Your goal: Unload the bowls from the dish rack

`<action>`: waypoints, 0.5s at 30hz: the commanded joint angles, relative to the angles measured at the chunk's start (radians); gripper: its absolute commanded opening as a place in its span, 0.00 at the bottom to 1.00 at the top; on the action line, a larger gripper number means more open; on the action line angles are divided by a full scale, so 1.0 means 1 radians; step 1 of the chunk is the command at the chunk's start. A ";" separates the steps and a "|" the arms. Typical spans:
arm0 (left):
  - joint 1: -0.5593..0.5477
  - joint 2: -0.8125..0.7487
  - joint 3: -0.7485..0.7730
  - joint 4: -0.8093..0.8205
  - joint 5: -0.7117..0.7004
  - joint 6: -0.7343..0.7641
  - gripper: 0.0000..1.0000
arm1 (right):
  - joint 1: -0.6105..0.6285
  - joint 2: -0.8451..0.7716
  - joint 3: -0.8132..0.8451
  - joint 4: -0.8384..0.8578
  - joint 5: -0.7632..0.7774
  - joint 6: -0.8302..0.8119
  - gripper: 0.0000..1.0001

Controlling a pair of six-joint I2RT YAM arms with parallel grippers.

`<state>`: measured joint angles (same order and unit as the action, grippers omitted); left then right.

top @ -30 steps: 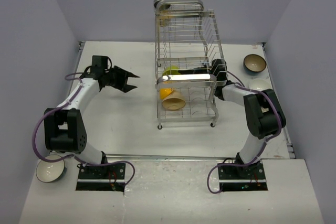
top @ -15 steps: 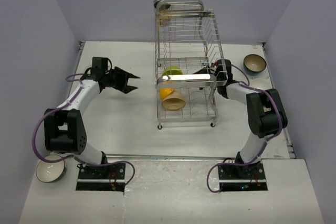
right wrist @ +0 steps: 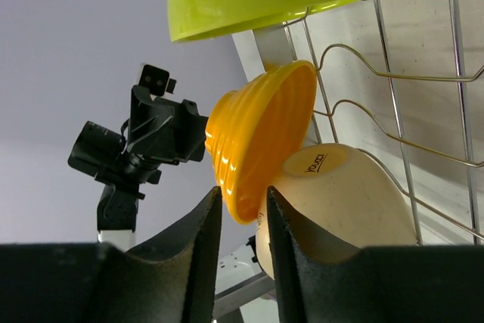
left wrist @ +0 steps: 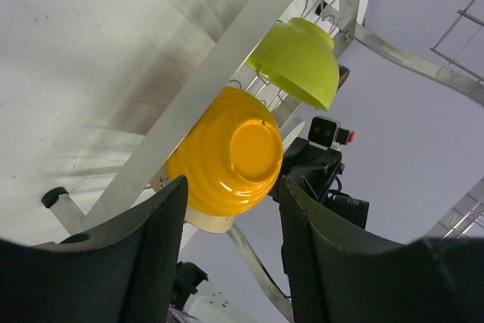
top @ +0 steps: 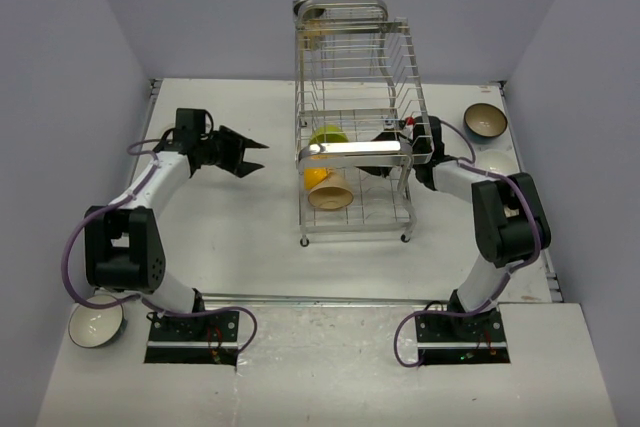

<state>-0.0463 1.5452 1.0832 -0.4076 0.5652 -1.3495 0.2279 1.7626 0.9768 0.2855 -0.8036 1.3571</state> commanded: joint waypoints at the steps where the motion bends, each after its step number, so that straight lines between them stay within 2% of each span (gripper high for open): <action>1: -0.004 0.016 0.043 0.027 0.035 0.020 0.53 | 0.001 -0.040 -0.021 0.052 -0.045 -0.023 0.31; 5: -0.009 0.023 0.044 0.023 0.038 0.023 0.53 | 0.005 -0.031 -0.024 0.070 -0.058 -0.015 0.37; 15: -0.009 0.026 0.047 0.016 0.038 0.029 0.53 | 0.039 0.015 0.006 0.136 -0.078 0.036 0.38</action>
<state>-0.0490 1.5726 1.0912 -0.4076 0.5732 -1.3460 0.2523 1.7626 0.9516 0.3656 -0.8501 1.3712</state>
